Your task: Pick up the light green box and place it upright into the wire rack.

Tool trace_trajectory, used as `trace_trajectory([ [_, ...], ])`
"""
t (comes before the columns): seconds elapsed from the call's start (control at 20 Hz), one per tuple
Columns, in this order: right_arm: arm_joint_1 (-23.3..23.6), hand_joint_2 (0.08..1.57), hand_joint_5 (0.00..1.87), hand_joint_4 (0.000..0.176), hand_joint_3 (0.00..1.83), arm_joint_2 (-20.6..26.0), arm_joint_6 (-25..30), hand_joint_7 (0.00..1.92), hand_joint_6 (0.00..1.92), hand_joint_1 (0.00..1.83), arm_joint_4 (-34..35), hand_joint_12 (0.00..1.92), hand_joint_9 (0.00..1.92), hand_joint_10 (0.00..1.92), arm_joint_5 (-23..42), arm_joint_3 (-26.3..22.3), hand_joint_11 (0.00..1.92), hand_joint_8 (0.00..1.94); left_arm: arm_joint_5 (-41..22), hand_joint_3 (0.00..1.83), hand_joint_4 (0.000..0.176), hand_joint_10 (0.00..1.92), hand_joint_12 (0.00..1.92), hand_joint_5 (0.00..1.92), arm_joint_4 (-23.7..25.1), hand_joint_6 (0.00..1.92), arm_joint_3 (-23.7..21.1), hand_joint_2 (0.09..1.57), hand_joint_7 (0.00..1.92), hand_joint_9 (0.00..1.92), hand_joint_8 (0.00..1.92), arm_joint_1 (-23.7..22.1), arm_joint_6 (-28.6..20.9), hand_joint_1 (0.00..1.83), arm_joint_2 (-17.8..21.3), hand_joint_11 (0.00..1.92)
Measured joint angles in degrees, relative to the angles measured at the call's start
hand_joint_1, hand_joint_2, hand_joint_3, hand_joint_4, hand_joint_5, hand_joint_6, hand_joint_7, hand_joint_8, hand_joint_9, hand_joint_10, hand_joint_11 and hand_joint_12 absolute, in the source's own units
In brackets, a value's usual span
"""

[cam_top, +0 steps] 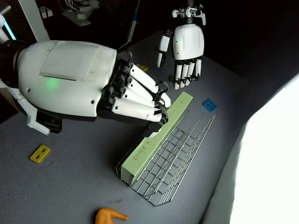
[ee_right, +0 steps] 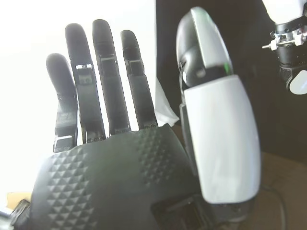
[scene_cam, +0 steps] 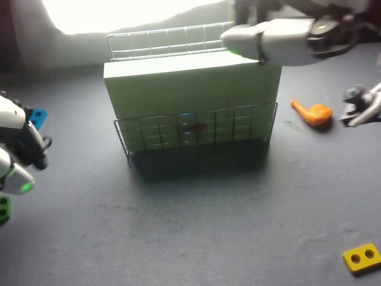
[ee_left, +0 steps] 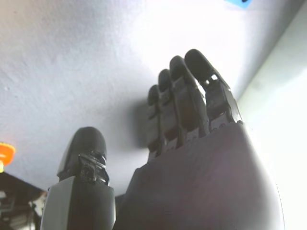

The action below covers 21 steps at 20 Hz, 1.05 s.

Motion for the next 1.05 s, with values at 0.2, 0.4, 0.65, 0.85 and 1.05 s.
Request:
trace_trajectory([
  [0.2,-0.90,1.26,1.02,0.000,0.00,4.83,0.83,1.21,1.79,0.32,-0.50,1.92,1.14,1.92,-0.59,-2.71,0.99,1.70,-0.04,0.00,0.000,1.56,1.89,0.51,-0.07,1.33,0.00,1.31,0.59,0.49,1.45,0.00,-0.33,0.43,0.00,0.32],
  [0.4,-1.33,1.29,1.03,0.000,0.01,7.32,2.58,1.19,1.84,0.24,-4.39,1.92,1.16,1.92,-1.05,-4.76,1.16,1.79,-0.24,0.00,0.000,1.78,1.92,0.54,-0.07,1.55,0.00,1.32,0.57,0.52,1.65,-0.02,-0.46,0.42,0.00,0.38],
  [0.65,-2.36,1.29,1.04,0.000,0.00,7.43,3.61,1.18,1.89,0.24,-6.51,1.92,1.17,1.92,-1.53,-4.74,1.21,1.84,-0.22,0.00,0.000,1.86,1.92,0.56,0.09,1.63,1.51,1.33,0.64,0.57,1.72,-0.02,-0.55,0.38,0.07,0.41],
  [0.85,-2.73,1.28,1.04,0.000,0.00,7.43,3.82,1.18,1.92,0.26,-7.61,1.92,1.19,1.92,-1.29,-4.74,1.23,1.88,-0.50,0.00,0.000,1.85,1.92,0.60,-0.02,1.62,1.38,1.32,0.69,0.61,1.71,-0.09,-0.68,0.41,0.11,0.44],
  [1.05,-4.15,1.29,1.01,0.000,0.00,7.54,10.21,1.16,1.92,0.28,-16.06,1.92,1.17,1.92,-1.79,-4.74,1.19,1.93,-0.63,0.00,0.000,1.85,1.92,0.62,-0.13,1.54,1.38,1.31,0.70,0.59,1.69,-0.09,-0.68,0.41,0.13,0.43],
])
